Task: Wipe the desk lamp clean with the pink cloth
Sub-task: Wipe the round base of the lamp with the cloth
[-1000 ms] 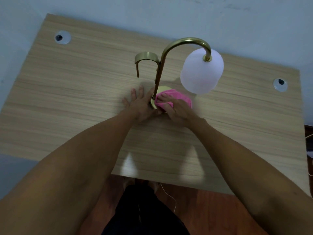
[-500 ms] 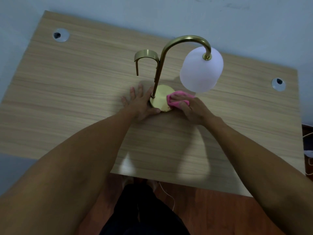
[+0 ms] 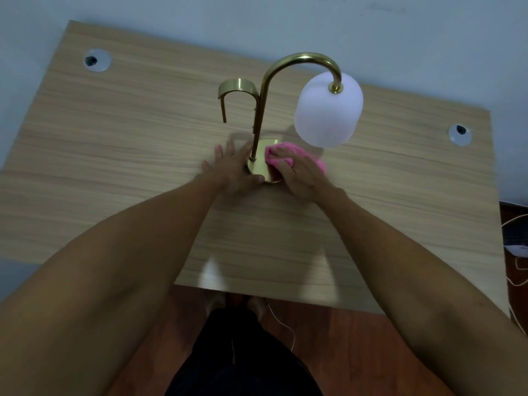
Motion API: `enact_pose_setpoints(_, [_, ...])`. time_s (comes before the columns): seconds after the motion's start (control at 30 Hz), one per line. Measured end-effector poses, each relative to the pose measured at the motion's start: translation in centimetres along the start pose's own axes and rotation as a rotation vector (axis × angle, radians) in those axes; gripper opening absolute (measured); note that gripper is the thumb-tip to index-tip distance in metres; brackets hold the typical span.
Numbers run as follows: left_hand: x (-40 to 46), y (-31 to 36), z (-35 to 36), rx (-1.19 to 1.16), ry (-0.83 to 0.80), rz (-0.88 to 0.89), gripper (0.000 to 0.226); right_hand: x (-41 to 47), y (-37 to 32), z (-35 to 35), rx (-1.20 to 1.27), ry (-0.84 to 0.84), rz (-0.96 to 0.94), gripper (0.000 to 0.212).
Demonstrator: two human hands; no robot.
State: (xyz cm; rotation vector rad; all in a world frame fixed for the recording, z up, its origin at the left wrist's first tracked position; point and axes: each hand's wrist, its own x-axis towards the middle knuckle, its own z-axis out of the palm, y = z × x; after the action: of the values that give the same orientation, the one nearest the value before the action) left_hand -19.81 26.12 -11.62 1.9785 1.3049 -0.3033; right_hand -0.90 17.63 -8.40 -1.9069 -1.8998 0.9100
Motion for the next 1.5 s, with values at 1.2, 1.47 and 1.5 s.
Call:
enact_pose_setpoints(1.2, [-5.3, 6.2, -7.8, -0.3, 0.26, 0.259, 0.033, -3.5, 1.3, 0.5, -0.148, 0.114, -0.193, 0.025])
enact_pose_setpoints(1.47, [-5.4, 6.3, -7.7, -0.279, 0.257, 0.248, 0.03, -1.5, -0.4, 2.8, 0.09, 0.206, 0.164, 0.049])
enact_pose_setpoints(1.5, [-5.4, 6.3, -7.6, -0.289, 0.263, 0.242, 0.03, -1.8, -0.5, 4.1, 0.047, 0.217, 0.155, 0.053])
